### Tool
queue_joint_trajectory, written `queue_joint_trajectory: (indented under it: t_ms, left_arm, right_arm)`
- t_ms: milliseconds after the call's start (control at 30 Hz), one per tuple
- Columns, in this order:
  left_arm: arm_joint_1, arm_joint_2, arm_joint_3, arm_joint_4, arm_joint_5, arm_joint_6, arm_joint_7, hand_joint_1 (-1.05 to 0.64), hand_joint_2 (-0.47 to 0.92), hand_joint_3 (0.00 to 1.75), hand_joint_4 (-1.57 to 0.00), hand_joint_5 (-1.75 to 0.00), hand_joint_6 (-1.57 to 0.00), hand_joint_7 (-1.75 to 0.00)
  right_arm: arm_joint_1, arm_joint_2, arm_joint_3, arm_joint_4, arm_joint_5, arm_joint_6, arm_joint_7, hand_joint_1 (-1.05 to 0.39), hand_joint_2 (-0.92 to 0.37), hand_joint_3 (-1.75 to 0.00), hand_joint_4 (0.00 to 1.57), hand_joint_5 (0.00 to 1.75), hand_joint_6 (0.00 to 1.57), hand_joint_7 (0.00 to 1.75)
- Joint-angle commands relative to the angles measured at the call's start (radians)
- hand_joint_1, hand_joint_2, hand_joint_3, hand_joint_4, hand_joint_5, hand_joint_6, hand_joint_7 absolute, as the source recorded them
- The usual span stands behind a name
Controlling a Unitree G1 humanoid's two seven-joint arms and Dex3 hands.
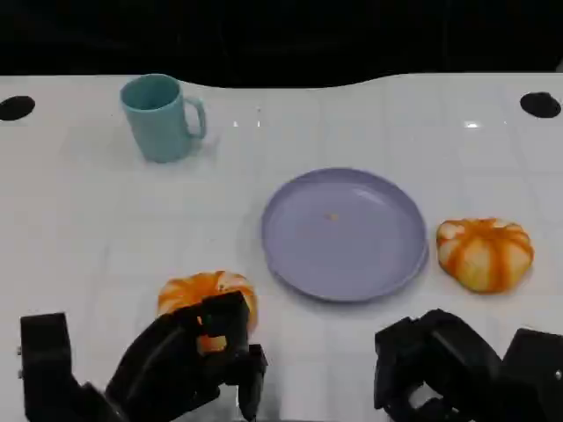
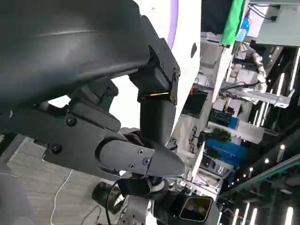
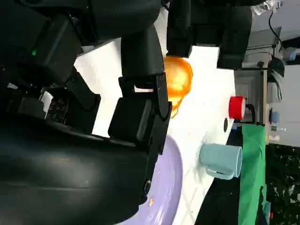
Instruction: Grasp the bread from the table and place it into the plate.
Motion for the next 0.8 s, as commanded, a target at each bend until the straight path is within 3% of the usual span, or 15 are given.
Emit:
queue_joint_trajectory:
  t_ms: [33,800]
  left_arm:
    - [-0.007,0.014,0.011,0.007,-0.004,0.001,-0.009,-0.69,0.91,0.16,-0.87,-1.75,-0.72,-1.70]
    - [-0.001,0.016,0.011,-0.012,0.028,-0.037,0.018,-0.71,0.92,0.18,-0.87,-1.75,-0.69,-1.69]
  right_arm:
    - [-0.001,-0.006,-0.008,-0.001,0.008,-0.002,-0.002,-1.05,-0.07,-1.32,1.55,1.27,1.57,0.99]
    - [-0.005,-0.007,-0.006,0.009,0.004,-0.019,-0.004,-1.05,-0.06,-1.33,1.55,1.24,1.57,0.99]
